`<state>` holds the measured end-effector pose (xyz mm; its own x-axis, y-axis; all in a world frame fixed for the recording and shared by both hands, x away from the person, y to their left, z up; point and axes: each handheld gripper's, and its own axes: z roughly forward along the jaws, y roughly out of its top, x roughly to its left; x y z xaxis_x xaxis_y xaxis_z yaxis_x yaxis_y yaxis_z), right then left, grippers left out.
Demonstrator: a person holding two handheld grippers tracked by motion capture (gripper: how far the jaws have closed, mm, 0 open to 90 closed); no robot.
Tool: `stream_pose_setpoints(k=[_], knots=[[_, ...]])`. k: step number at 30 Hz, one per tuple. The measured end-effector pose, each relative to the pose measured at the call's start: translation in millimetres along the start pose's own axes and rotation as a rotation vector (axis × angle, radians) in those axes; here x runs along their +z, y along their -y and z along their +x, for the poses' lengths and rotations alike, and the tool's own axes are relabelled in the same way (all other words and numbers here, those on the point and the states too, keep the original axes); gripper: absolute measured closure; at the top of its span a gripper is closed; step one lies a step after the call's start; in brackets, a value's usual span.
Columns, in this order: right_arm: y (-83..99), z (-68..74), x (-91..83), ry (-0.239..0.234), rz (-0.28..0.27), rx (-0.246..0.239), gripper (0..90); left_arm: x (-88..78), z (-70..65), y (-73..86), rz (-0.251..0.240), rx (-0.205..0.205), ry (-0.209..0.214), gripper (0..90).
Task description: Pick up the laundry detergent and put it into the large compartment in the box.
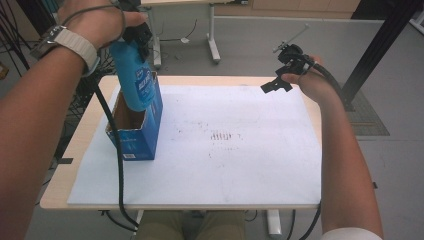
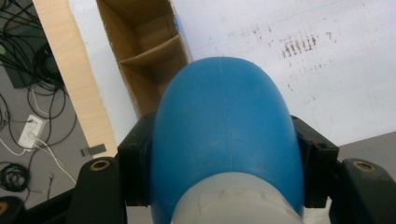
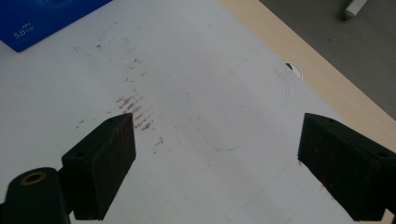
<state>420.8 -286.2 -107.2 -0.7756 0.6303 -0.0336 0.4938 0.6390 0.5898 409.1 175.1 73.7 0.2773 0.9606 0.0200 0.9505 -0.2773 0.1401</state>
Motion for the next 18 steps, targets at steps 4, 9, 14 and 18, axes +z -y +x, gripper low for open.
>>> stream_pose_setpoints(k=[4,9,14,18], knots=[[-0.9,-0.4,1.6,-0.002,0.002,-0.004,11.2,1.4,7.3,1.7,-0.003,-0.019,0.005,37.2],[-1.8,-1.0,3.1,-0.004,0.003,-0.007,11.2,1.7,12.1,3.0,-0.007,-0.041,-0.005,37.1],[-2.5,-1.6,4.5,-0.006,0.005,-0.008,11.2,2.1,17.7,3.8,-0.008,-0.059,-0.003,37.1],[-2.7,-1.8,4.9,-0.007,0.005,-0.008,11.2,2.9,20.4,4.8,-0.011,-0.075,-0.006,37.2]])
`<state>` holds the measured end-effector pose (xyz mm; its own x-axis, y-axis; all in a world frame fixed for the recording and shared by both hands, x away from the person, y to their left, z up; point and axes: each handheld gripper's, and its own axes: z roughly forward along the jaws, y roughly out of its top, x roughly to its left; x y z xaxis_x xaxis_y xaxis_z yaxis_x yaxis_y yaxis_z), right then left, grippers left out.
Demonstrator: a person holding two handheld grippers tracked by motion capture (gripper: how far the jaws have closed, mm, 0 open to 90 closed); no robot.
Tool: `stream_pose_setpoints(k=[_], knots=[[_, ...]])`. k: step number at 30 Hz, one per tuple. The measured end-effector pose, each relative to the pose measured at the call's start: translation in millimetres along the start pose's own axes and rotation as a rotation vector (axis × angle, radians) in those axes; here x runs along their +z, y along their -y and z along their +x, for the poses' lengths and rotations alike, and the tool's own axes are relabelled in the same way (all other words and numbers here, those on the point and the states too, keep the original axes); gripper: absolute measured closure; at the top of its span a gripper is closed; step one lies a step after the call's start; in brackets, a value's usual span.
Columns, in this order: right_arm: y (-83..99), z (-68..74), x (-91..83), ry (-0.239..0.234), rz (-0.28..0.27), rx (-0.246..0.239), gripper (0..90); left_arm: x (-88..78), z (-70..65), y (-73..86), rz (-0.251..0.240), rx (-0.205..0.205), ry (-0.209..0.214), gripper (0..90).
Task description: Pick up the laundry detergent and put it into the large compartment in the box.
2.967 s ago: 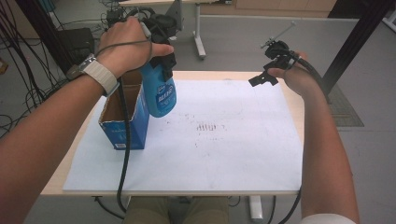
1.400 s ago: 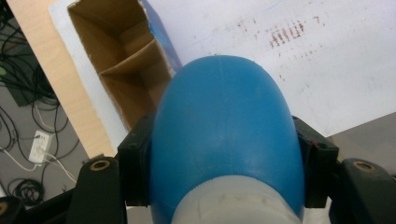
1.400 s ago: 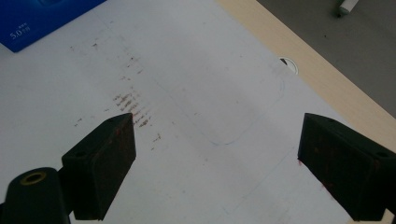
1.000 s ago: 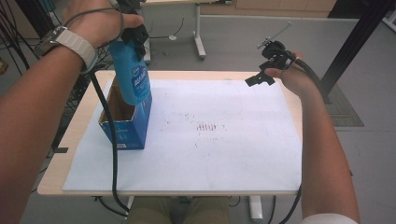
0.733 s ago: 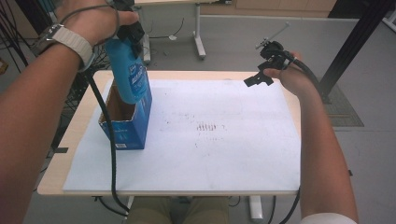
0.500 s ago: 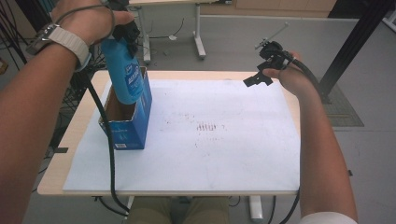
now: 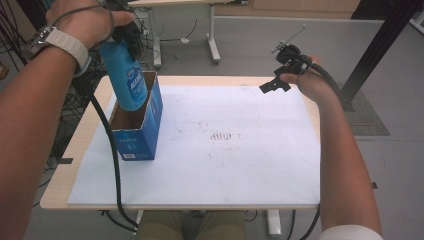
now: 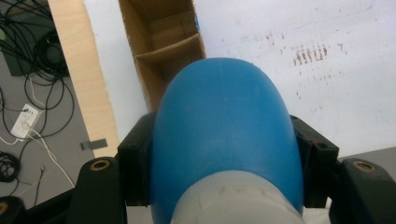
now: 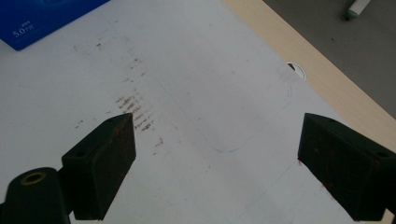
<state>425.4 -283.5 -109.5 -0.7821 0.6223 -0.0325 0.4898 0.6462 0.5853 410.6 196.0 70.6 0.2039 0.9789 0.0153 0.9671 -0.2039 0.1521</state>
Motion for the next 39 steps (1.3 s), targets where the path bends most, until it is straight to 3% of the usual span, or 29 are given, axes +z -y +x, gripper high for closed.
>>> stream_pose_setpoints(k=[23,39], knots=[[-2.4,-2.1,4.1,-0.006,0.008,-0.012,11.2,14.3,18.0,3.4,-0.011,-0.065,-0.013,37.2],[-3.0,-1.2,4.3,-0.004,0.01,-0.018,11.1,27.6,20.2,2.3,-0.019,-0.068,-0.015,37.2]])
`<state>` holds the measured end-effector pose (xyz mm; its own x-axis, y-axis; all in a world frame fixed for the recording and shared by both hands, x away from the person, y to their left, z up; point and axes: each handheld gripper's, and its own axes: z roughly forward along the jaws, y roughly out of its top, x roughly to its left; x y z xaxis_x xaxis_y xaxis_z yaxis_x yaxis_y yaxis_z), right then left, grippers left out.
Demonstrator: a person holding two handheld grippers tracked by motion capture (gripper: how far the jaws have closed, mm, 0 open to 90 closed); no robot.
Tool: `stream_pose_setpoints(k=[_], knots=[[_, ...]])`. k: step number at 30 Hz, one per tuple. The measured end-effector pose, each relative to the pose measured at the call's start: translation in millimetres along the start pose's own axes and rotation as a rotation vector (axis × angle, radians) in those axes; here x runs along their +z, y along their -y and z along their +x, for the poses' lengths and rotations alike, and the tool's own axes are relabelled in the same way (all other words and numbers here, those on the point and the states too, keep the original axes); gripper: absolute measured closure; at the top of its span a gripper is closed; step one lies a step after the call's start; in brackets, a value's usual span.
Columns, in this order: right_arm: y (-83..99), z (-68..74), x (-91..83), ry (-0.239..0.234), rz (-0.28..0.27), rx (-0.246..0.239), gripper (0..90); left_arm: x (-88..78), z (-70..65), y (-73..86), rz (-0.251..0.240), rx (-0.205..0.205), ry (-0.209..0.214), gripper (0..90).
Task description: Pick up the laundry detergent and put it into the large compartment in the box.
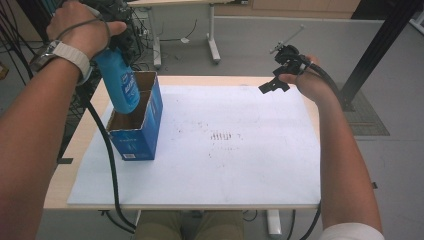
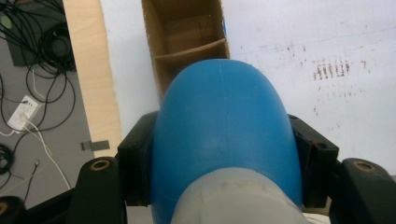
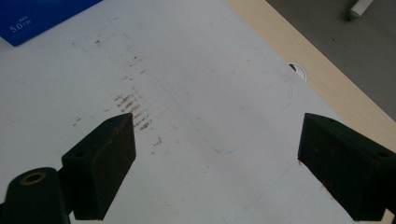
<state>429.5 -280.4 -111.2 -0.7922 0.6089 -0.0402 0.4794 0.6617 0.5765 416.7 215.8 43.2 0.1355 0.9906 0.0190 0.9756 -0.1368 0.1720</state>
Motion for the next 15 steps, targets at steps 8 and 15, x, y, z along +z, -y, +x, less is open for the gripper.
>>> stream_pose_setpoints(k=[8,15], knots=[[-2.6,1.2,2.8,-0.005,0.003,-0.01,11.1,7.6,3.4,0.6,-0.003,-0.006,-0.008,37.2],[-3.3,2.3,3.9,-0.004,0.006,-0.009,11.1,18.6,3.8,-0.7,0.0,-0.01,-0.02,37.2]])
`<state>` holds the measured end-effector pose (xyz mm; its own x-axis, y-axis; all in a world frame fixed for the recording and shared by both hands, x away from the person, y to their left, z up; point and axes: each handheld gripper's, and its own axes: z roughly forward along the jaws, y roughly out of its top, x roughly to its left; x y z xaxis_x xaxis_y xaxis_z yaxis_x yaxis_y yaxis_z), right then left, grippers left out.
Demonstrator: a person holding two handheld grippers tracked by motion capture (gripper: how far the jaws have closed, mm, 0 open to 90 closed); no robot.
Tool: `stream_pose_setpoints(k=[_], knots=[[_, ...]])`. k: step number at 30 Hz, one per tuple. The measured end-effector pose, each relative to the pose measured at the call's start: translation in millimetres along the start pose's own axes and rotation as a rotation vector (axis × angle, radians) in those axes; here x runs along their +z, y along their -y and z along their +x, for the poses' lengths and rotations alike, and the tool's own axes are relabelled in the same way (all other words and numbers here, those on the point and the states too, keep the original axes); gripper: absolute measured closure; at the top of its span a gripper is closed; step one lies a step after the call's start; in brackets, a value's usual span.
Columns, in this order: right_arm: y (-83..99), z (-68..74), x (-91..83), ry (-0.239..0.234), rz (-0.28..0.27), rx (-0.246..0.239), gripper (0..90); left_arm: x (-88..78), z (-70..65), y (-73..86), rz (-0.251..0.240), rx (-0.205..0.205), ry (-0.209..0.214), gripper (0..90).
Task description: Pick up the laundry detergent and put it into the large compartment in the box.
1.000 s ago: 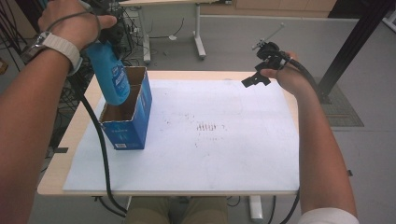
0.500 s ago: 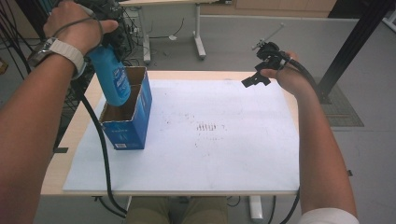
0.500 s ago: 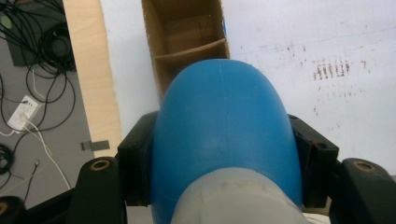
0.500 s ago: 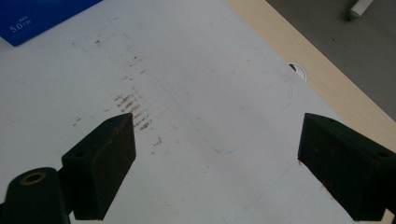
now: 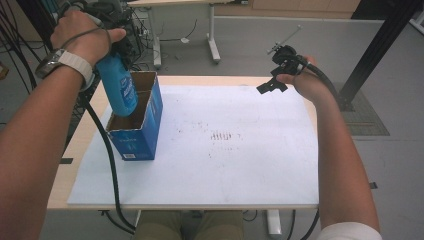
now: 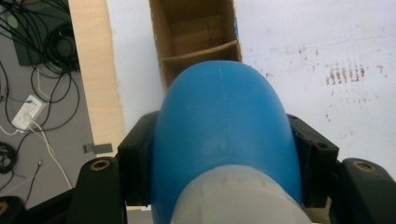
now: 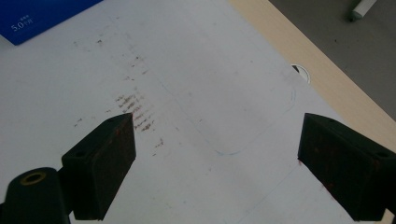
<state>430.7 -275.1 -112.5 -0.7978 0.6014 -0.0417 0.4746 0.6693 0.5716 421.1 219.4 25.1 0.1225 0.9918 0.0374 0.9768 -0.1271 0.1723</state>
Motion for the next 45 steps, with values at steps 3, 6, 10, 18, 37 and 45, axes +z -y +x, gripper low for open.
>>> stream_pose_setpoints(k=[3,6,10,18,37,45], knots=[[0.6,-0.2,-0.3,0.002,-0.001,0.0,11.1,5.1,1.0,-1.0,0.002,0.005,0.003,37.2],[1.2,-0.5,-1.1,0.003,-0.002,0.004,11.2,10.2,2.7,-2.2,0.004,0.009,0.012,37.2],[2.1,-0.4,-1.2,0.004,-0.001,0.007,11.1,17.7,4.5,-3.3,0.003,0.01,0.018,37.2],[4.7,-2.3,0.3,0.004,0.002,0.014,11.1,29.3,7.1,-5.4,0.009,0.003,0.021,37.2],[3.4,-4.2,6.3,-0.002,0.015,0.016,11.1,57.8,5.6,-7.9,0.018,0.019,0.019,37.3],[4.2,-5.5,9.2,-0.004,0.023,0.023,11.2,73.8,3.7,-10.1,0.029,0.031,0.016,37.2]])
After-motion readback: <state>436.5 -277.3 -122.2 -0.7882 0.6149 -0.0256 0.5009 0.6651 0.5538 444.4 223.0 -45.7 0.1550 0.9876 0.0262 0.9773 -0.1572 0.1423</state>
